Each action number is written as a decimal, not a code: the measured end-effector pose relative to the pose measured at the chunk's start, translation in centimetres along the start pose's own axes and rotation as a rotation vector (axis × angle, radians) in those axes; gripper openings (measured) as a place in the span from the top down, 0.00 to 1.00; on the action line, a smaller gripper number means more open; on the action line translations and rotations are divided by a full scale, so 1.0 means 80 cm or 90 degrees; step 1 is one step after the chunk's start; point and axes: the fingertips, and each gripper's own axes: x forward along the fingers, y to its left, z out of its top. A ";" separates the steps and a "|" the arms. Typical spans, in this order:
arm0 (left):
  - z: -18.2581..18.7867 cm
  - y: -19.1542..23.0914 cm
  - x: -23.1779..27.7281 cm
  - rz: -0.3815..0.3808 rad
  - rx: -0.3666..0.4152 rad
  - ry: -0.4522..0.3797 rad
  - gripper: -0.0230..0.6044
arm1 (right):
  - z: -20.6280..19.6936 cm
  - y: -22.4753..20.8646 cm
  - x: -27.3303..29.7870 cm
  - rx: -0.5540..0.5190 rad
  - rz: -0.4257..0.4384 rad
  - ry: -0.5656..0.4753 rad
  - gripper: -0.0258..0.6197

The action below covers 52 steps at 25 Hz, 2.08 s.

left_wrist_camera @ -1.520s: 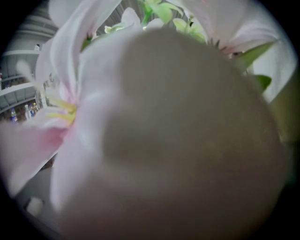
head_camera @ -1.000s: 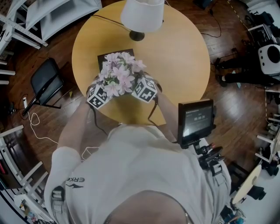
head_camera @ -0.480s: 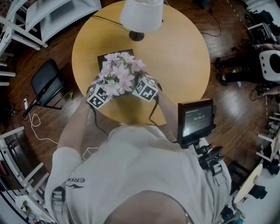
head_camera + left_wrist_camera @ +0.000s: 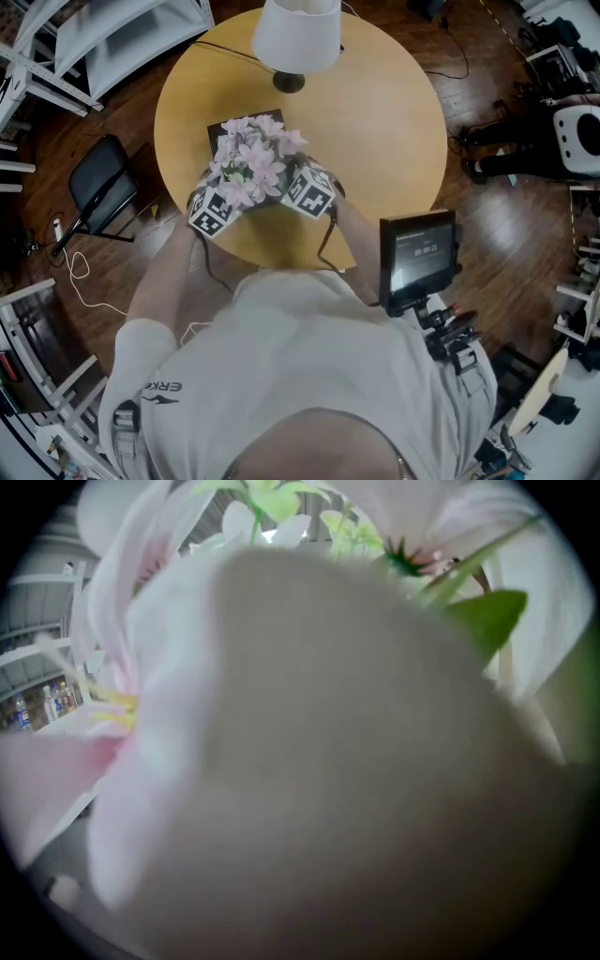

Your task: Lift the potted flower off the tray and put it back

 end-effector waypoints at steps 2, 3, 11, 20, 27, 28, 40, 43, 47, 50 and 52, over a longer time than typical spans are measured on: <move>0.003 0.002 -0.007 0.019 -0.005 -0.013 0.16 | 0.001 -0.002 -0.006 0.004 -0.012 -0.006 0.27; 0.003 0.002 -0.011 0.030 -0.010 -0.018 0.16 | 0.002 -0.003 -0.009 0.008 -0.019 -0.011 0.27; -0.002 -0.006 -0.079 0.136 -0.114 -0.077 0.17 | 0.007 -0.003 -0.065 0.067 -0.098 -0.101 0.39; 0.017 -0.038 -0.149 0.209 -0.195 -0.182 0.26 | 0.035 0.033 -0.128 0.102 -0.188 -0.218 0.58; 0.086 -0.070 -0.234 0.280 -0.185 -0.315 0.62 | 0.056 0.074 -0.215 0.150 -0.279 -0.327 0.82; 0.097 -0.077 -0.246 0.292 -0.175 -0.330 0.67 | 0.060 0.082 -0.228 0.157 -0.288 -0.341 0.84; 0.162 -0.152 -0.328 0.360 -0.189 -0.391 0.96 | 0.085 0.162 -0.339 0.159 -0.322 -0.455 0.94; 0.177 -0.177 -0.334 0.356 -0.185 -0.392 0.96 | 0.096 0.183 -0.362 0.132 -0.302 -0.469 0.94; 0.194 -0.214 -0.338 0.365 -0.193 -0.388 0.96 | 0.094 0.206 -0.398 0.118 -0.279 -0.500 0.94; 0.203 -0.240 -0.337 0.375 -0.200 -0.374 0.96 | 0.084 0.218 -0.418 0.121 -0.262 -0.519 0.94; 0.204 -0.256 -0.336 0.384 -0.204 -0.357 0.96 | 0.076 0.225 -0.426 0.126 -0.247 -0.526 0.94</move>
